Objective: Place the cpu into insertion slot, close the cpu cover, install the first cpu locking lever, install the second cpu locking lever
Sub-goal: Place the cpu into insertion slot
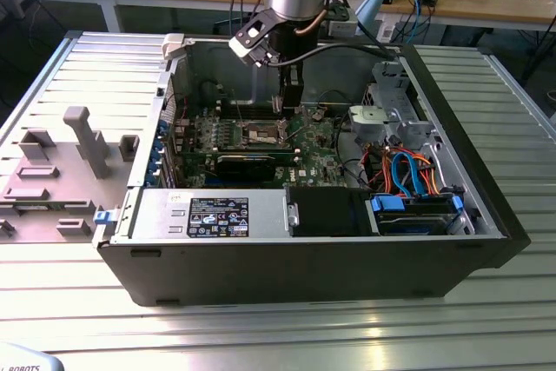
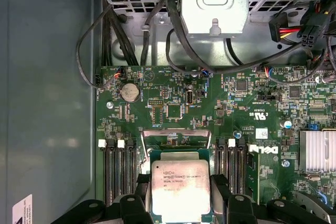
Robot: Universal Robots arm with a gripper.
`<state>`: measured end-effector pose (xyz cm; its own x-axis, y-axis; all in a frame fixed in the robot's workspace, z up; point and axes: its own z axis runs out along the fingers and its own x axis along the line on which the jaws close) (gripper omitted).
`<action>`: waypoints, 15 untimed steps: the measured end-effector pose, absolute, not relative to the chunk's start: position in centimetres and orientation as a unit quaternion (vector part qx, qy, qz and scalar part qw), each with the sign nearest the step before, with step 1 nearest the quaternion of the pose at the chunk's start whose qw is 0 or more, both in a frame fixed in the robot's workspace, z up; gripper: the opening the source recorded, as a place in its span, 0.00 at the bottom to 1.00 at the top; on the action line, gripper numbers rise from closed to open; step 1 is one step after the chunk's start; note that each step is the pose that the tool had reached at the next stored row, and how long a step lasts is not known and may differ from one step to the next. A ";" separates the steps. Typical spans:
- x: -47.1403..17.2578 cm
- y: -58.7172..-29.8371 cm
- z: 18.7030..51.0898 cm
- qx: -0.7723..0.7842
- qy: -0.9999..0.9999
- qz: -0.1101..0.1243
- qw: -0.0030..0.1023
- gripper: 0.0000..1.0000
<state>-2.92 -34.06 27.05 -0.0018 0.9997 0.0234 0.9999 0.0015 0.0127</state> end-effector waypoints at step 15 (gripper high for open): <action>-3.5 -34.1 26.7 -0.706 -0.708 -0.013 0.004 0.54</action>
<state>-3.49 -34.06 26.70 -0.0018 0.9997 0.0234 0.9999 0.0015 0.0127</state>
